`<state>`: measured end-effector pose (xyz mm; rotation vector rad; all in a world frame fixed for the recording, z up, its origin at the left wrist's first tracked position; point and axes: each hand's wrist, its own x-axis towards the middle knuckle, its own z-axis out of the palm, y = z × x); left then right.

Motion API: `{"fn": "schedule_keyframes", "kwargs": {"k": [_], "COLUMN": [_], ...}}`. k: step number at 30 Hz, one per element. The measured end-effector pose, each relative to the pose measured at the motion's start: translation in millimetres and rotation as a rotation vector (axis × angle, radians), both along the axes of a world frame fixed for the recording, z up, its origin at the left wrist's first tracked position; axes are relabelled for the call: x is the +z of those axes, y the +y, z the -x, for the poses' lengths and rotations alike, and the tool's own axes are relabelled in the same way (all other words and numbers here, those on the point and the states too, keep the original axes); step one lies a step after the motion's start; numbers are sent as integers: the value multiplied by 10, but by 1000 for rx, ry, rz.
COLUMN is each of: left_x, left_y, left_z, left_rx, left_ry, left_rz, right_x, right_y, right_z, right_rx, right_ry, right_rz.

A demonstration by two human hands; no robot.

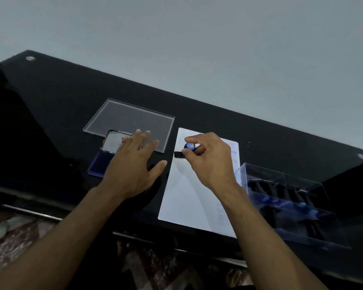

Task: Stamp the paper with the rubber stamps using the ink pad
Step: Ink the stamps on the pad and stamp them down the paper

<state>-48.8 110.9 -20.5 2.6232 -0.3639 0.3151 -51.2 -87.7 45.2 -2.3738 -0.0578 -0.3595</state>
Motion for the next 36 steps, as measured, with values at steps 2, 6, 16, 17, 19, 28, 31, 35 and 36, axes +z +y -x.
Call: {"fn": "schedule_keyframes", "kwargs": {"k": [2, 6, 16, 17, 19, 28, 31, 35, 36], "left_x": [-4, -26, -110, -124, -164, -286, -352, -413, -413], "left_y": [-159, -455, -1041, -1080, -1132, -1209, -1197, -1181, -1180], "left_z": [-60, -187, -470, -503, -582, -868, -885, -871, -868], "left_rx": [-32, -98, -137, -140, -149, -175, -197, -193, -190], "left_ry": [5, -7, 41, 48, 52, 30, 26, 61, 67], "left_rz": [-22, -25, -10, -11, -16, -80, -79, -80, -82], "right_x": [17, 54, 4, -9, -41, -108, -134, -174, -180], "right_y": [-182, -514, -1086, -1117, -1160, -1158, -1164, -1149, -1143], "right_z": [-10, -35, -253, -284, -350, -569, -595, -611, -616], "right_rx": [-25, -85, -202, -204, -198, -170, -172, -149, -149], "right_ry": [2, -21, -54, -56, -59, 39, 54, 54, 60], "right_rz": [-5, 8, 24, 30, 40, 91, 107, 132, 127]}}
